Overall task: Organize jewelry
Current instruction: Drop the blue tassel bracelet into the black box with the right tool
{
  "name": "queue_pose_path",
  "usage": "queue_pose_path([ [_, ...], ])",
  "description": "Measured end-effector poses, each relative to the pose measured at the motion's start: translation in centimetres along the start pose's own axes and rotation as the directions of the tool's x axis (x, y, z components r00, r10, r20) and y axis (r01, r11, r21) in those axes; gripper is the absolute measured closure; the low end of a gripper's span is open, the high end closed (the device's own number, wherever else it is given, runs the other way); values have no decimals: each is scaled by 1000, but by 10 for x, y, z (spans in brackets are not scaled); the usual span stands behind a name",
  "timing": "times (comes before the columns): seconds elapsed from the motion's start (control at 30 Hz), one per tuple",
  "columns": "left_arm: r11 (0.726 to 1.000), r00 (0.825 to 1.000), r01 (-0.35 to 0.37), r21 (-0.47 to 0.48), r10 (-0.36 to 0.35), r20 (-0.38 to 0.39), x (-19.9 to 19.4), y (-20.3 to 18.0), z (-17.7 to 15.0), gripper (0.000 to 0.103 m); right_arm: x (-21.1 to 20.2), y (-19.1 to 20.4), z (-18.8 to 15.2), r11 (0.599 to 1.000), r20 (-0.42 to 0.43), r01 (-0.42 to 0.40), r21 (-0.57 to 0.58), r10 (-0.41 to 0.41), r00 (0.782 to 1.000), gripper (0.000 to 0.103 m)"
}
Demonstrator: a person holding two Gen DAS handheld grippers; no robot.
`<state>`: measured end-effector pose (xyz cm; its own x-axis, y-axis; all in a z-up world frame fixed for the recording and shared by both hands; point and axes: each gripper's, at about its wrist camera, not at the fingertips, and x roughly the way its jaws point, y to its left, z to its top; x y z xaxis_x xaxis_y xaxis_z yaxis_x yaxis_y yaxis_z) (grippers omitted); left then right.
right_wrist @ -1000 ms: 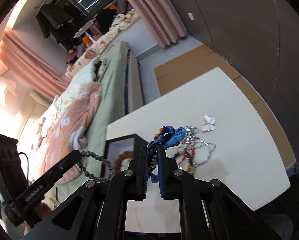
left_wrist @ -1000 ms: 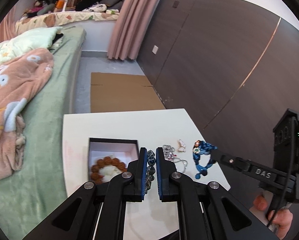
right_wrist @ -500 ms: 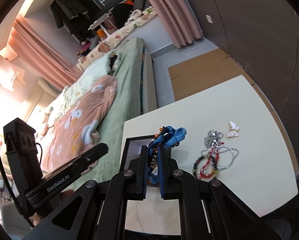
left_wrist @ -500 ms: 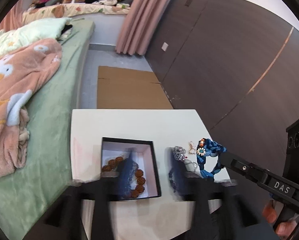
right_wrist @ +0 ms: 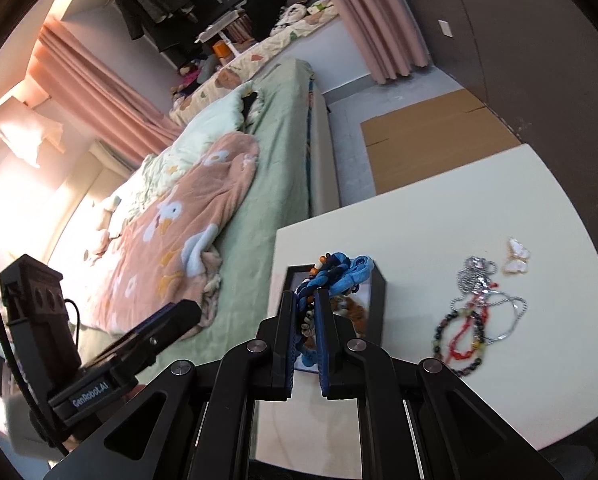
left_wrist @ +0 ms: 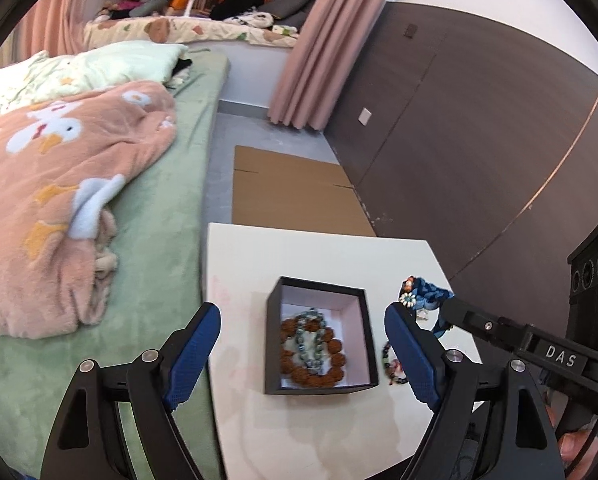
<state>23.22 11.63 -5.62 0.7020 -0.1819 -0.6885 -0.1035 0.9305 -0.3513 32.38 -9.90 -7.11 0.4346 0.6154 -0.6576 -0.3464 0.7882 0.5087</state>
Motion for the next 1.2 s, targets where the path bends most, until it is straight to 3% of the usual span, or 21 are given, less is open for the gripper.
queue_pose_path([
  [0.13,1000,1000,-12,-18,12,8,-7,9,-1,18,-1,14,1,999,21,7,-42,-7,1000,90],
  [0.17,1000,1000,-15,-21,16,11,-9,11,-2,18,-1,17,2,999,18,3,-52,-2,1000,85],
  [0.2,1000,1000,-18,-22,18,15,-12,12,-2,18,-1,19,2,998,15,-3,-57,4,1000,79],
  [0.27,1000,1000,-20,-23,20,23,-15,12,-1,18,-6,21,1,998,32,-14,-64,16,999,44],
  [0.3,1000,999,-20,-22,21,27,-16,12,-1,18,-8,22,1,998,45,-7,-68,10,999,41],
  [0.6,1000,1000,-7,9,7,27,-14,-7,-1,18,-26,7,-2,997,78,61,-54,-57,995,41],
  [1.03,995,999,47,83,-46,-7,9,-63,-10,18,-70,-52,-9,987,112,157,37,-161,981,40],
  [1.1,994,999,52,96,-51,-15,14,-72,-12,18,-76,-61,-9,985,113,167,52,-172,979,33],
  [1.17,993,998,59,105,-57,-22,18,-80,-12,18,-84,-70,-11,981,125,179,69,-186,974,18],
  [1.2,992,998,67,109,-65,-23,20,-84,-12,18,-86,-73,-11,980,128,185,73,-193,973,17],
])
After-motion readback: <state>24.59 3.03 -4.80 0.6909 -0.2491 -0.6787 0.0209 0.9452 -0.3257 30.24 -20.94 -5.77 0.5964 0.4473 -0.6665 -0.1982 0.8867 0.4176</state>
